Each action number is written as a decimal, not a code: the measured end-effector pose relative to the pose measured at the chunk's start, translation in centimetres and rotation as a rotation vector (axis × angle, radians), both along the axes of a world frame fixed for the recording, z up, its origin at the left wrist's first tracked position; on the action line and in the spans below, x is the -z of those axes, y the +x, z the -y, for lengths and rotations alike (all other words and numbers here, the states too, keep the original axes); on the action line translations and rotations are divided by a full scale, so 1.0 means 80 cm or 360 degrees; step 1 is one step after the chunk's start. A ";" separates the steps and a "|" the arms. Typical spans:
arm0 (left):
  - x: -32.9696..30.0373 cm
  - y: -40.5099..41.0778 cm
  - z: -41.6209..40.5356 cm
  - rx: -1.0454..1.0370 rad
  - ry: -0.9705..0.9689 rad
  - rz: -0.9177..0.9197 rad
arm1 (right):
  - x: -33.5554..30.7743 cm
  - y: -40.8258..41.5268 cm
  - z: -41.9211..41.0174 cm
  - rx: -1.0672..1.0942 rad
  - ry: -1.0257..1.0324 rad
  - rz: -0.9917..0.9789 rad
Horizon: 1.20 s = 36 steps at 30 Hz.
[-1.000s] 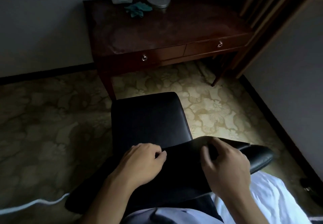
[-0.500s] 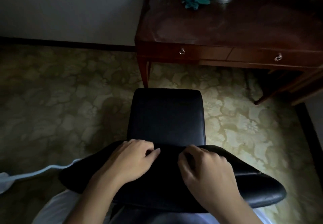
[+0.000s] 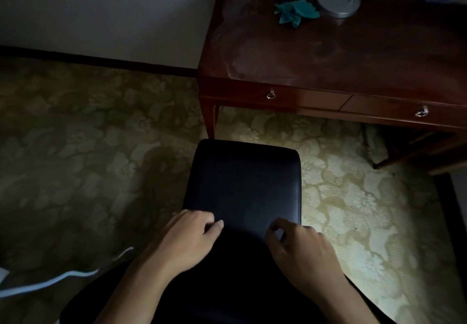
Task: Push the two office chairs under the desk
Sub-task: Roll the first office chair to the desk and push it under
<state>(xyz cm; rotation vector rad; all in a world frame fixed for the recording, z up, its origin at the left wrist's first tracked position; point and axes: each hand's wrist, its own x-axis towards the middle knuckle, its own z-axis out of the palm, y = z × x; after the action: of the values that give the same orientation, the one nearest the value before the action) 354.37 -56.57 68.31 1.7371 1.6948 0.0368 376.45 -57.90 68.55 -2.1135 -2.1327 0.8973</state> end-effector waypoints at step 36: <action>0.028 0.157 -0.306 -0.0423 -0.0358 -0.0053 | 0.004 0.150 -0.329 -0.0155 0.0084 -0.0508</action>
<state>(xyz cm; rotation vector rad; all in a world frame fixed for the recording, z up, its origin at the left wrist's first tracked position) 366.90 -32.10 66.08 1.3493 1.8670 -0.0607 388.43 -31.58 68.22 -1.7173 -2.0811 1.0887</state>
